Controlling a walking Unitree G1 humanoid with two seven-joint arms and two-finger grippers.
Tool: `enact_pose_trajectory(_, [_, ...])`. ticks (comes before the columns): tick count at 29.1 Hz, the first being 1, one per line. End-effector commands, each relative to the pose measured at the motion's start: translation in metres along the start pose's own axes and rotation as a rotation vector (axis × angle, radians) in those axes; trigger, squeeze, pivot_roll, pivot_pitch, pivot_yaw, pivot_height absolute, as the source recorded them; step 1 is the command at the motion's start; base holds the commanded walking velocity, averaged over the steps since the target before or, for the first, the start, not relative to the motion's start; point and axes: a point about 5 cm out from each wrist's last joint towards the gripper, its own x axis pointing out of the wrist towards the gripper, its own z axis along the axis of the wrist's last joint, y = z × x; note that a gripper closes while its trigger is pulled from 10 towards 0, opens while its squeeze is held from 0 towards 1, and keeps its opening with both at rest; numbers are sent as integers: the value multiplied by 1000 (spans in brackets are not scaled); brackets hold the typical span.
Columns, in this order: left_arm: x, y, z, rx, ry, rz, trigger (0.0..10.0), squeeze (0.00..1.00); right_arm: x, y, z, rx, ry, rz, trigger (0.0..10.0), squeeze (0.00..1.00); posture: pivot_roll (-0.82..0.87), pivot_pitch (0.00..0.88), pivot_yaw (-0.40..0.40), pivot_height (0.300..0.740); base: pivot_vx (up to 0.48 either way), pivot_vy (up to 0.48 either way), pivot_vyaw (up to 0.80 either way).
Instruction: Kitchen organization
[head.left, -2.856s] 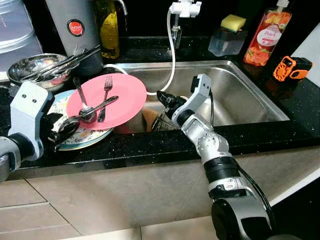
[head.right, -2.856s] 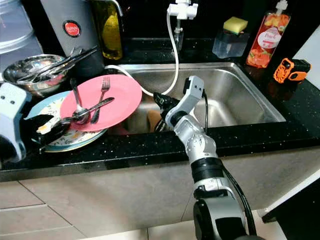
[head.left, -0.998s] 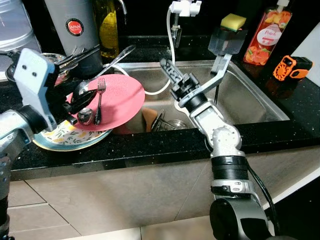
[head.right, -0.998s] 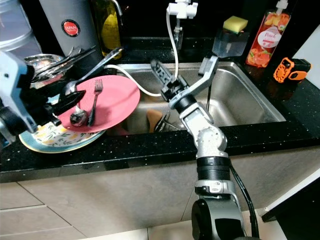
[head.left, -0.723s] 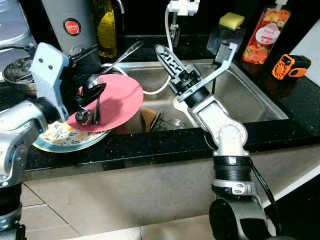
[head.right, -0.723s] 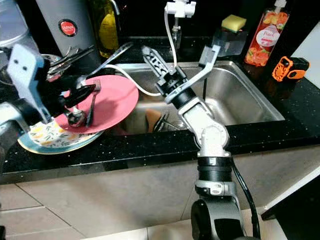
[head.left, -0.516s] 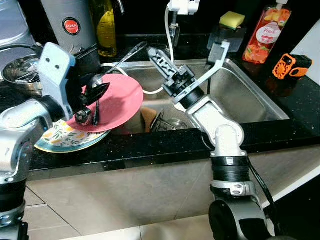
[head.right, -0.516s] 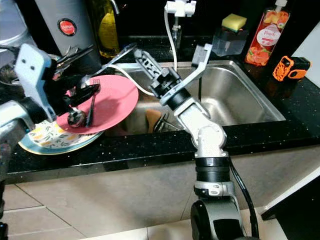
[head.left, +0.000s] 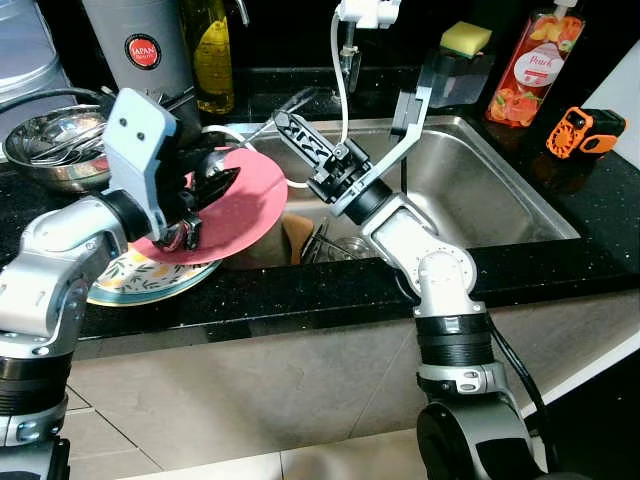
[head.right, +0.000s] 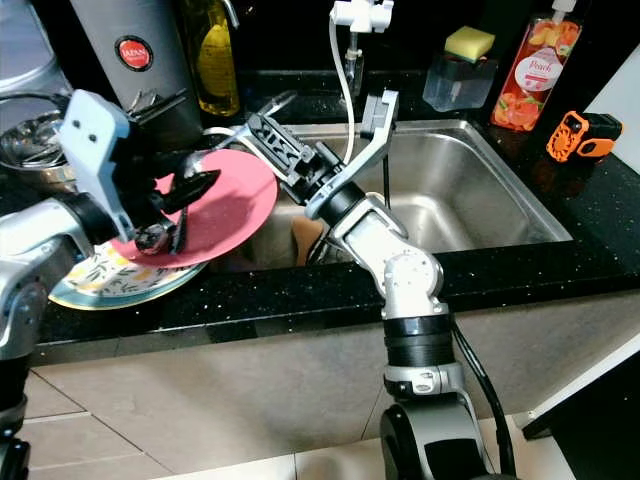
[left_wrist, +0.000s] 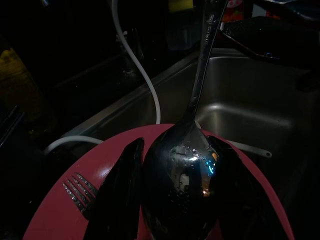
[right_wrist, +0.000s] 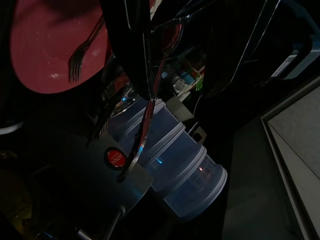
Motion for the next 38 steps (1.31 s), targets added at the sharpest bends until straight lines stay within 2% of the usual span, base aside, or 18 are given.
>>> enact_pose_trajectory(1, [5,-6,-2,-5,-5,-28,10000,0,4,5,-18,83,-12,17,10000,0,277,0,-54,740,0,0,0])
enact_pose_trajectory(9, [12,-14,-4,-8,-17,-61,10000,0,4,-1,-22,71,11,-16,10000,0,270,0,-52,740,0,0,0])
enact_pose_trajectory(15, [12,-13,-1,-9,-31,-48,10000,0,2,-8,-24,65,19,-53,10000,0,271,0,-52,740,0,0,0])
enact_pose_trajectory(24, [9,-19,-9,-5,8,-75,10000,0,2,-12,-25,70,10,-77,10000,0,271,0,-52,740,0,0,0])
enact_pose_trajectory(25, [9,-20,-11,-6,15,-80,10000,0,2,-12,-25,69,5,-80,3569,0,280,0,-55,740,0,0,0])
enact_pose_trajectory(26, [9,-21,-13,-7,19,-81,10000,0,2,-12,-24,68,-1,-82,0,0,280,0,-55,740,0,0,0])
enact_pose_trajectory(36, [11,-19,-14,-1,20,-49,10000,0,-1,-11,-22,68,-25,-65,0,0,277,0,-54,740,0,0,0])
enact_pose_trajectory(37, [12,-18,-12,-16,6,-33,10000,275,-1,-11,-21,64,-25,-61,0,0,278,0,-54,740,0,0,0])
enact_pose_trajectory(38, [13,-14,-11,-36,-11,-5,10000,1000,-1,-11,-21,57,-24,-70,0,0,278,0,-54,740,0,0,0])
